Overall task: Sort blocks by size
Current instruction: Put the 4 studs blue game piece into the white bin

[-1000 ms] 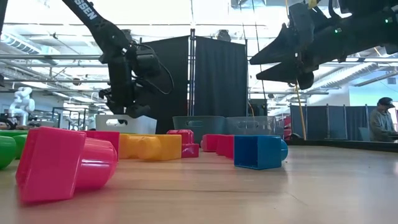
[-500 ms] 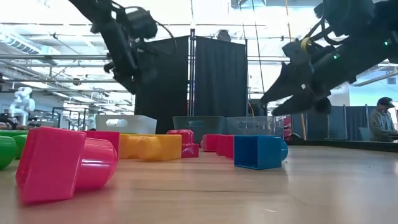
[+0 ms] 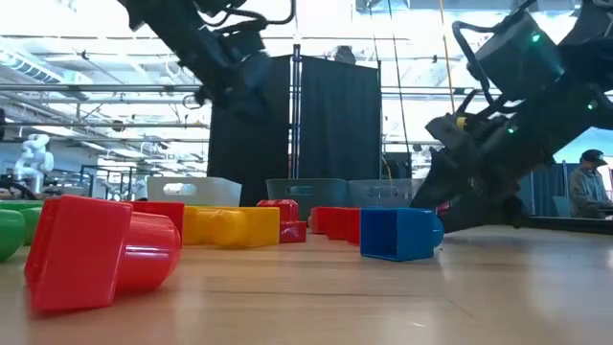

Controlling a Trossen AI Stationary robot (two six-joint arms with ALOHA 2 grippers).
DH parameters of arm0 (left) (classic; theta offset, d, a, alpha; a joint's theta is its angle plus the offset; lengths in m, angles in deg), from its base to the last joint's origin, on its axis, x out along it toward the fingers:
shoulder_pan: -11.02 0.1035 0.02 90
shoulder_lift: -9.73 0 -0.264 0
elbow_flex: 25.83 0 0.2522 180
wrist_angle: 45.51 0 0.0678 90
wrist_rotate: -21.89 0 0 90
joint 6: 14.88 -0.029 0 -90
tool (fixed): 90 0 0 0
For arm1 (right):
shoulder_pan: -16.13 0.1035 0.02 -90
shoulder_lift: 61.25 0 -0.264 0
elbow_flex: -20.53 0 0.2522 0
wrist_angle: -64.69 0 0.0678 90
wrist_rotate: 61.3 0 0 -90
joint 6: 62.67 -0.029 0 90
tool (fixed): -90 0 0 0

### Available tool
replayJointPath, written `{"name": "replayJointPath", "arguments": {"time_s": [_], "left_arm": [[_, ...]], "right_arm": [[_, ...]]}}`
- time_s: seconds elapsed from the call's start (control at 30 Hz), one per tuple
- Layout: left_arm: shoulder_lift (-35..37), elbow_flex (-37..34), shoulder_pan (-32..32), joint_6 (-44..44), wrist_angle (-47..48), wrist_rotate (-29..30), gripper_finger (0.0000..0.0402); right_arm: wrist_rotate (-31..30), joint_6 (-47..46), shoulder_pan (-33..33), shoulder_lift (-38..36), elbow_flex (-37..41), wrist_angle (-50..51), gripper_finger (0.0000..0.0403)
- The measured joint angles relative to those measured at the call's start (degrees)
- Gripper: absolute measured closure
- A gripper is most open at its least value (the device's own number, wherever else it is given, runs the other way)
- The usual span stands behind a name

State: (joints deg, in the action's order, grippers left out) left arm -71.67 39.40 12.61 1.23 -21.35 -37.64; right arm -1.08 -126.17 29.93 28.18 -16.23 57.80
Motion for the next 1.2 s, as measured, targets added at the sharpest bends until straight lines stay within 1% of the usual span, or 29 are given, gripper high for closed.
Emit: {"name": "replayJointPath", "arguments": {"time_s": [0.1,0.17,0.3,0.37,0.57,0.63,0.77,0.87,0.93,1.03,1.2], "left_arm": [[-4.4,-0.1,-1.6,-0.4,-4.9,0.0,0.0197],[-7.2,-0.1,-2.0,-0.3,-6.6,-0.1,0.0197],[-11.4,-0.1,-1.8,0.1,-7.4,-0.1,0.0197],[-13.1,-0.2,-1.6,0.1,-7.7,0.0,0.0197],[-15.3,-0.1,-1.2,0.1,-10.7,0.0,0.0197],[-15.5,-0.1,-1.2,0.1,-11.5,0.0,0.0197],[-15.5,-0.1,-1.4,0.2,-11.4,0.0,0.0197],[-15.5,-0.1,-1.4,0.3,-11.6,0.0,0.0197],[-15.5,-0.1,-1.4,0.7,-11.6,0.0,0.0197],[-15.5,-0.1,-1.4,1.5,-11.4,-0.1,0.0197],[-15.5,-0.1,-1.9,1.4,-11.2,-0.2,0.0197]], "right_arm": [[0.9,1.6,-0.7,0.6,0.0,-3.2,0.0145],[1.7,3.0,-1.4,0.6,0.0,-5.1,0.0145],[2.0,5.1,-3.4,0.6,0.0,-6.8,0.0145],[3.6,6.2,-4.6,0.9,0.0,-8.4,0.0145],[7.6,7.8,-6.3,4.3,0.0,-13.6,0.0145],[7.9,7.1,-6.3,6.0,-0.1,-15.3,0.0145],[8.4,7.0,-6.4,8.5,-2.4,-15.3,0.0145],[8.7,8.6,-6.3,9.5,-4.7,-12.9,0.0145],[8.9,12.0,-6.4,9.8,-6.8,-10.6,0.0145],[10.4,20.3,-6.0,9.8,-9.6,-8.9,0.0145],[11.3,34.0,-3.6,9.4,-15.3,-9.1,0.0145]]}}
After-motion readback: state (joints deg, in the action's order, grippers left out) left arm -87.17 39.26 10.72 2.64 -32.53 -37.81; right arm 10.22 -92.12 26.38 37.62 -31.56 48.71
